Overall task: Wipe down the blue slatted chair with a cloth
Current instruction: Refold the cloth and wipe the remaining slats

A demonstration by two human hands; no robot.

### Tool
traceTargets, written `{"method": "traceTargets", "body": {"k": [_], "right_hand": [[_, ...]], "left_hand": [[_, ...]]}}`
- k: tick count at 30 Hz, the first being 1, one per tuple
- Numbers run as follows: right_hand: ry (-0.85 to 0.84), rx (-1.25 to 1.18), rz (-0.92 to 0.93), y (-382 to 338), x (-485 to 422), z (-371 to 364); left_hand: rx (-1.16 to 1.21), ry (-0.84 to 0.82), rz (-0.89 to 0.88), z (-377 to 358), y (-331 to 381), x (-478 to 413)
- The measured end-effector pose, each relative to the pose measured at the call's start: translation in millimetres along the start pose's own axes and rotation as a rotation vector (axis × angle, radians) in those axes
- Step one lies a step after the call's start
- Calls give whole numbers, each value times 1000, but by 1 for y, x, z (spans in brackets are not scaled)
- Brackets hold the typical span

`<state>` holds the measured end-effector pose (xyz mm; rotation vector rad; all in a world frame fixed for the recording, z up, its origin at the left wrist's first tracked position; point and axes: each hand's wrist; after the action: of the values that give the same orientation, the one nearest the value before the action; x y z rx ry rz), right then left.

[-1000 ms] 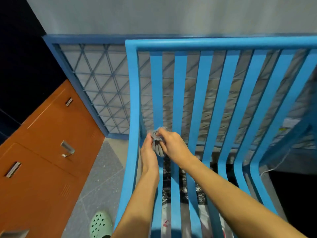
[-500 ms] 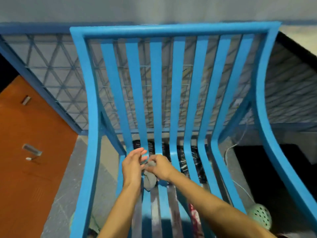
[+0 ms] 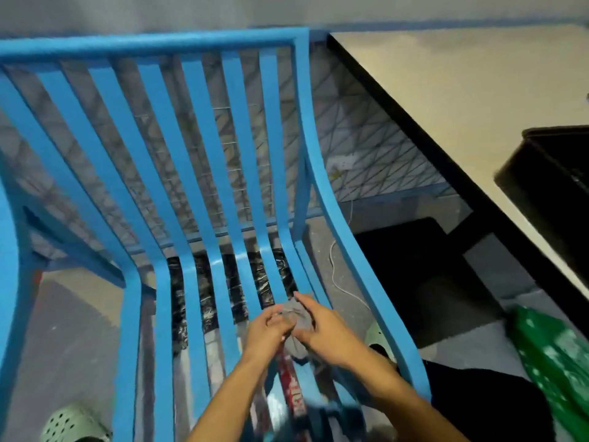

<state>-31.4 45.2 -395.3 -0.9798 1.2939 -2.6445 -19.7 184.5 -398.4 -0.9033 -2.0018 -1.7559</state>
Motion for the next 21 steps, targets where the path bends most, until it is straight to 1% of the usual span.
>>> {"method": "traceTargets", "body": {"k": [3, 6, 9, 11, 13, 16, 18, 19, 20, 21], "right_hand": [[-44, 116, -22, 1, 23, 19], [-101, 179, -32, -11, 49, 41], [-91, 211, 34, -33, 82, 64], [-69, 100, 96, -42, 100, 80], [-31, -178, 199, -44, 109, 96], [114, -637, 284, -26, 98, 121], [294, -841, 224, 5, 74, 131], [377, -862, 173, 22, 61, 133], [416, -828, 95, 33, 51, 131], [398, -732, 7, 43, 45, 126]], "left_hand": [[71, -65, 15, -19, -5, 4], [118, -133, 2, -32, -2, 6], [78, -72, -42, -38, 4, 1], [24, -7, -59, -40, 8, -5], [-13, 12, -76, -43, 9, -14], [-60, -38, -89, -53, 8, -25], [-88, -60, -86, -62, 7, -34], [-95, -60, -83, -65, 4, -40], [-107, -57, -67, -70, 4, -43], [-109, -57, -64, -74, 2, -47]]}}
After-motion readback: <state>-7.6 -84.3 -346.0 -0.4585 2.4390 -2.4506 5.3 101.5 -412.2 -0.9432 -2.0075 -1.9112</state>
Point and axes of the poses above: each hand's wrist, its own x-axis away from the middle knuckle, its own z-axis out of the back of the hand, y = z × x, and after that the axes turned 11 degrees about -y, right-handed
